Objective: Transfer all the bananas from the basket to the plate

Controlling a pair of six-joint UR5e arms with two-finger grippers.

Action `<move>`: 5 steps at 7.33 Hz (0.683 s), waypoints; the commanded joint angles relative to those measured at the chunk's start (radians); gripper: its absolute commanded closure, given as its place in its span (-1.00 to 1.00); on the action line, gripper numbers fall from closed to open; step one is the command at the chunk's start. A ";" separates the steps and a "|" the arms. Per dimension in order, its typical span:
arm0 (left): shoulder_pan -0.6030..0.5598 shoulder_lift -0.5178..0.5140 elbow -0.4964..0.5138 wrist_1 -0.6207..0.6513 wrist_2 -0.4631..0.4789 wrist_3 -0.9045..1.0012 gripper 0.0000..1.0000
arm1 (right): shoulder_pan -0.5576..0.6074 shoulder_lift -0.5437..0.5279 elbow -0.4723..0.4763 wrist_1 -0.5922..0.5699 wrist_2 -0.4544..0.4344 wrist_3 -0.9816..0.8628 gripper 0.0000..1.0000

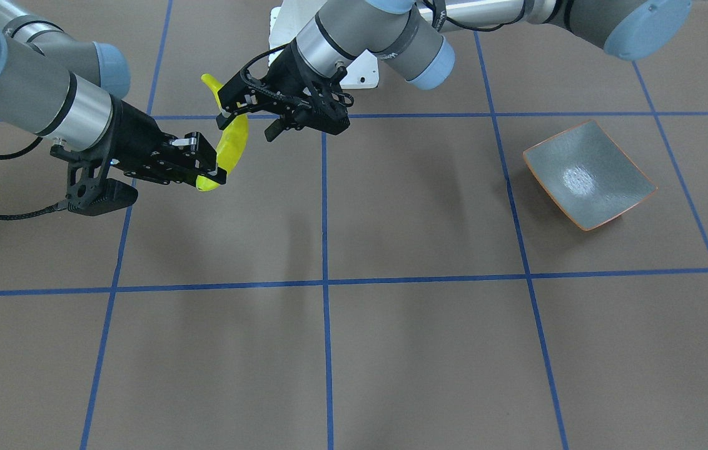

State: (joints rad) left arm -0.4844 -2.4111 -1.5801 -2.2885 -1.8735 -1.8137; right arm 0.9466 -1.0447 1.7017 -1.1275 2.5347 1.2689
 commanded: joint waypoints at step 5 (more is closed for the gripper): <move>0.010 -0.028 0.037 -0.019 0.001 0.001 -0.56 | -0.002 0.000 0.007 0.002 0.001 0.003 1.00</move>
State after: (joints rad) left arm -0.4748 -2.4388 -1.5442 -2.3030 -1.8737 -1.8135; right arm 0.9450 -1.0446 1.7081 -1.1264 2.5356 1.2712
